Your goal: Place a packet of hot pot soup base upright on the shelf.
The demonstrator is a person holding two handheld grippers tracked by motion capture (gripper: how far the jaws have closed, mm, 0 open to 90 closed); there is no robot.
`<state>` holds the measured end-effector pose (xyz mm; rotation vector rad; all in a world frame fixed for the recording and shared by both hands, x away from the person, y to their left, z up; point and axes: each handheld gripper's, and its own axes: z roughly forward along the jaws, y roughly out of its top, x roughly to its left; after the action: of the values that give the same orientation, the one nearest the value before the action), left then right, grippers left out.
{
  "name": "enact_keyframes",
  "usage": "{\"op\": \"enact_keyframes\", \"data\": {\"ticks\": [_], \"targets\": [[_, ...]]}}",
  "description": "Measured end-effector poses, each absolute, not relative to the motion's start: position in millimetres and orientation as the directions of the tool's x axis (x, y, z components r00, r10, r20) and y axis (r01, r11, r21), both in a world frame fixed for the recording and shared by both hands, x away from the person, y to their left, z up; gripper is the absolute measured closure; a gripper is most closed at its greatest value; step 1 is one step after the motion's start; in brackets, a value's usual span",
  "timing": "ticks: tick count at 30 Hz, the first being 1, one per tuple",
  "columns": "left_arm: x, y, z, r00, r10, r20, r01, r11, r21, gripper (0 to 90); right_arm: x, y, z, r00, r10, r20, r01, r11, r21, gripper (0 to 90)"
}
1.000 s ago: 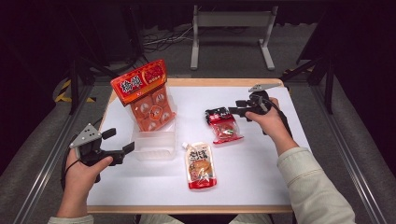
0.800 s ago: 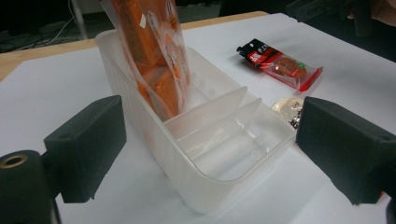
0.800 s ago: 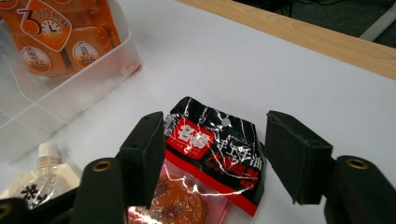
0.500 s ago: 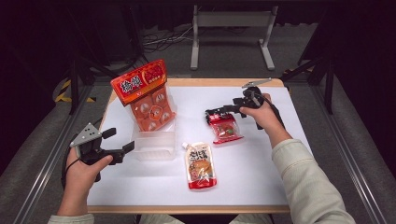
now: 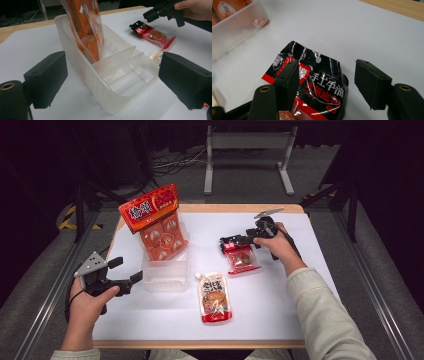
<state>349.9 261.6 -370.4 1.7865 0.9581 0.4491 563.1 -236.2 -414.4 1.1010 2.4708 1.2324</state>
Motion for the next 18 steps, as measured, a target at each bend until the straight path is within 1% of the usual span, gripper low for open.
{"op": "enact_keyframes", "data": {"ticks": [8,18], "targets": [[349.8,262.3,-370.6,0.612,0.780,-0.126,0.401,-0.170,0.900,9.2,564.0,-227.7,-423.1,-0.723,0.674,0.153,0.542,0.415,0.731,32.3],[349.5,263.3,-371.0,0.610,0.782,-0.125,0.398,-0.167,0.902,9.0,565.8,-219.2,-431.3,-0.737,0.664,0.130,0.524,0.439,0.730,31.6]]}}
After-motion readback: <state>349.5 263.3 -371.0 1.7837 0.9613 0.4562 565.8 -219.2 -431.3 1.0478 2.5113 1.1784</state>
